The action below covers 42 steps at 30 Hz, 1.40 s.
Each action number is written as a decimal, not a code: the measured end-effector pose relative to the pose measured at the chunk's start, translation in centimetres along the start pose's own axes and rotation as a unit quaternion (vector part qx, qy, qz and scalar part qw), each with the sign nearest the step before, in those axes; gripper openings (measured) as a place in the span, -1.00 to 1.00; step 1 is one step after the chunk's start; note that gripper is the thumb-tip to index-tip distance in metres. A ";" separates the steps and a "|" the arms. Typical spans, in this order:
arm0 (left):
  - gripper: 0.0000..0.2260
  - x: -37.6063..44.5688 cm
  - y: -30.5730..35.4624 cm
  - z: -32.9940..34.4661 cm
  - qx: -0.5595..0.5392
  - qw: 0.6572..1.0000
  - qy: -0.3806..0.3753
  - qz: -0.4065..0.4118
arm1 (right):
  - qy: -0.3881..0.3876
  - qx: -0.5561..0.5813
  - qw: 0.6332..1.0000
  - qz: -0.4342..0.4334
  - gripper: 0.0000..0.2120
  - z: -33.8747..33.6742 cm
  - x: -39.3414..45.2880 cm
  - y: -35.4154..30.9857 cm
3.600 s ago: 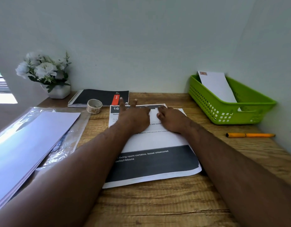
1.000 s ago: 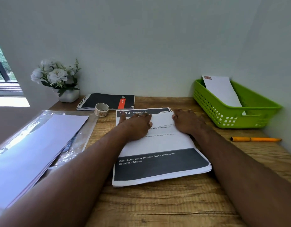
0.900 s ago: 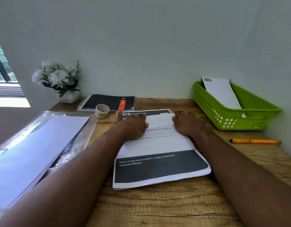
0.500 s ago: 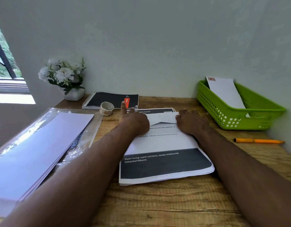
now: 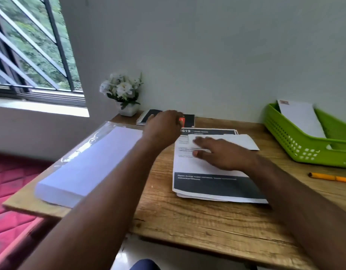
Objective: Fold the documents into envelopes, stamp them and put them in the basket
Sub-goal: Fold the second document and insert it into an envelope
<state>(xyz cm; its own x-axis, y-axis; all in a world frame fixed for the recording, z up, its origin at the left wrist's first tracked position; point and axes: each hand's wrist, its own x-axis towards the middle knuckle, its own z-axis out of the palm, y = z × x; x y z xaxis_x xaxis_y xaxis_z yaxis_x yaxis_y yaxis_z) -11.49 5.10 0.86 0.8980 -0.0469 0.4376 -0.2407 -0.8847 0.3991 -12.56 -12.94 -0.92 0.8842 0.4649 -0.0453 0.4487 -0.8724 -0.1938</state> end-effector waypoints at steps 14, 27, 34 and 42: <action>-0.39 -4.4 -12.3 -3.0 0.151 0.957 -0.116 -0.217 | -0.041 -0.056 0.980 -0.189 -0.39 4.0 2.0 -6.7; -0.56 -4.8 -9.2 -3.3 0.207 0.957 -0.105 -0.176 | -0.011 -0.006 0.982 -0.188 -0.40 4.9 2.1 -6.1; -0.72 -4.5 -6.5 -5.8 0.173 0.972 0.008 -0.159 | 0.086 0.205 0.967 -0.126 -0.50 3.7 1.8 -6.0; -0.69 0.6 1.4 -10.4 -0.212 0.924 0.317 0.004 | 0.095 0.691 0.712 -0.078 -0.33 -1.2 1.7 -2.2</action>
<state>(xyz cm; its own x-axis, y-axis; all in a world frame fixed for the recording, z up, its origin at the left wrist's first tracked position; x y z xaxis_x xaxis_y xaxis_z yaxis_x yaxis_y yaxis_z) -15.09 8.69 10.04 0.5312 0.3488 0.7721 -0.4897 -0.6173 0.6157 -11.93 -10.41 0.58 0.8978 0.3968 0.1910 0.1034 0.2315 -0.9673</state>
